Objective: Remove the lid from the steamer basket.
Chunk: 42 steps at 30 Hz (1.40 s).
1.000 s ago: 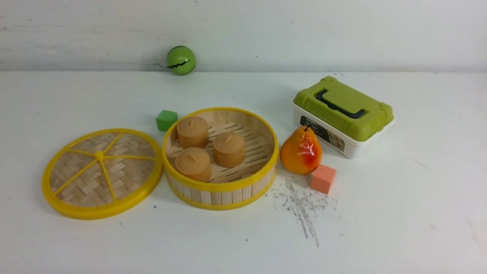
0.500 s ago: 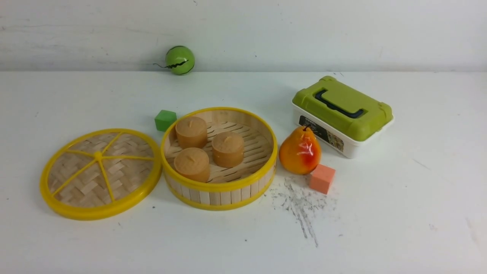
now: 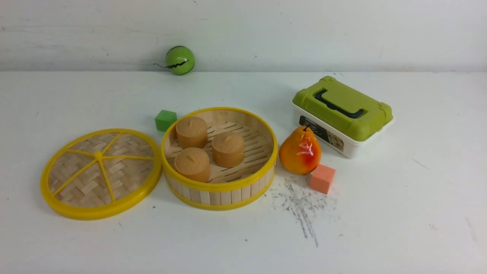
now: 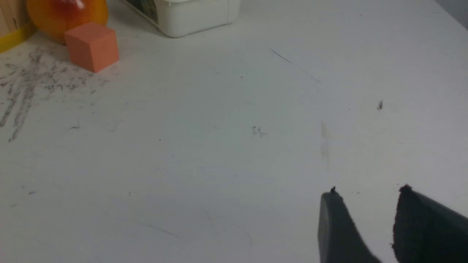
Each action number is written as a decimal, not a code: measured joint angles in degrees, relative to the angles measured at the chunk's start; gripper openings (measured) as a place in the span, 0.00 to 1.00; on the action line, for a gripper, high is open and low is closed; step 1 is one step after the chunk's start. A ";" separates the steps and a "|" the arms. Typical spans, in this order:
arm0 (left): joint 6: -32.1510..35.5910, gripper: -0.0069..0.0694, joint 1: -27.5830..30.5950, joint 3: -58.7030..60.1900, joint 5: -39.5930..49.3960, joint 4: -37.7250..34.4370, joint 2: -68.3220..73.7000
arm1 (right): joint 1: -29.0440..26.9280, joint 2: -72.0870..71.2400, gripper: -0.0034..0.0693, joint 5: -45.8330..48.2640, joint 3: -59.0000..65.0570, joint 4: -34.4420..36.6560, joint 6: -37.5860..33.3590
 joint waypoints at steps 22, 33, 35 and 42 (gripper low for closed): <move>0.12 0.08 0.00 0.00 0.00 -0.02 0.00 | 0.00 0.00 0.38 0.00 0.00 0.00 0.00; 0.12 0.09 0.00 0.00 0.00 -0.02 0.00 | 0.00 0.00 0.38 0.00 0.00 0.00 0.00; 0.12 0.09 0.00 0.00 0.00 -0.02 0.00 | 0.00 0.00 0.38 0.00 0.00 0.00 0.00; 0.12 0.09 0.00 0.00 0.00 -0.02 0.00 | 0.00 0.00 0.38 0.00 0.00 0.00 0.00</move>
